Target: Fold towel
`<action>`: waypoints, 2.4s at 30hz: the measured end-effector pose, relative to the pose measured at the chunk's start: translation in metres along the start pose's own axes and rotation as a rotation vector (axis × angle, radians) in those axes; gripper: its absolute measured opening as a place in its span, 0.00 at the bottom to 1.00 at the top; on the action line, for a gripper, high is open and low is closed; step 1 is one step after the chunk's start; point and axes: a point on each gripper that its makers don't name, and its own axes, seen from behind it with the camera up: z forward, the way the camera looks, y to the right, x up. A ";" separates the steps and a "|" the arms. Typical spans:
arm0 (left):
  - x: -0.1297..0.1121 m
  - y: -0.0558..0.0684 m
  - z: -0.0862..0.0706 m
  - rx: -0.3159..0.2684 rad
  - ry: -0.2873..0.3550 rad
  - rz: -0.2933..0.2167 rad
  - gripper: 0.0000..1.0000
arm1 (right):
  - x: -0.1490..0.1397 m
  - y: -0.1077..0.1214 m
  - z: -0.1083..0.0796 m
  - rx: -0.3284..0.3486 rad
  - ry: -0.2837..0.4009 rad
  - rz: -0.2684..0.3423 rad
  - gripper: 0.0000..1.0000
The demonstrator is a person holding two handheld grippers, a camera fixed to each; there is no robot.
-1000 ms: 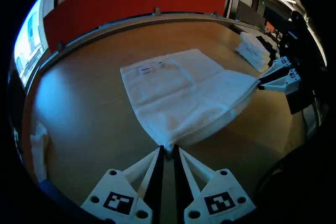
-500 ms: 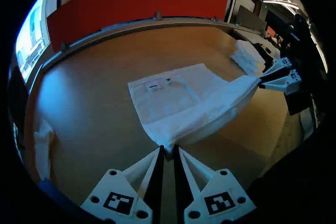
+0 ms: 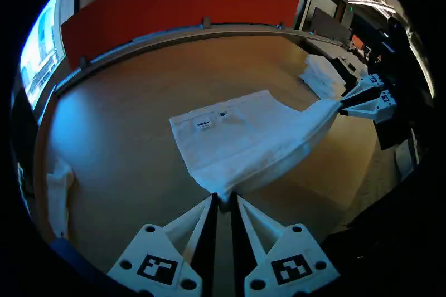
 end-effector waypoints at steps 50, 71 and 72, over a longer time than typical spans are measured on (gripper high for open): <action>0.060 -0.059 0.088 0.088 -0.002 0.059 0.15 | 0.016 0.073 0.081 -0.078 -0.058 0.052 0.14; 0.052 -0.074 0.125 0.125 -0.028 0.055 0.18 | 0.004 0.082 0.110 -0.084 -0.094 0.076 0.15; 0.052 -0.075 0.127 0.128 -0.027 0.052 0.19 | 0.003 0.083 0.112 -0.087 -0.095 0.080 0.15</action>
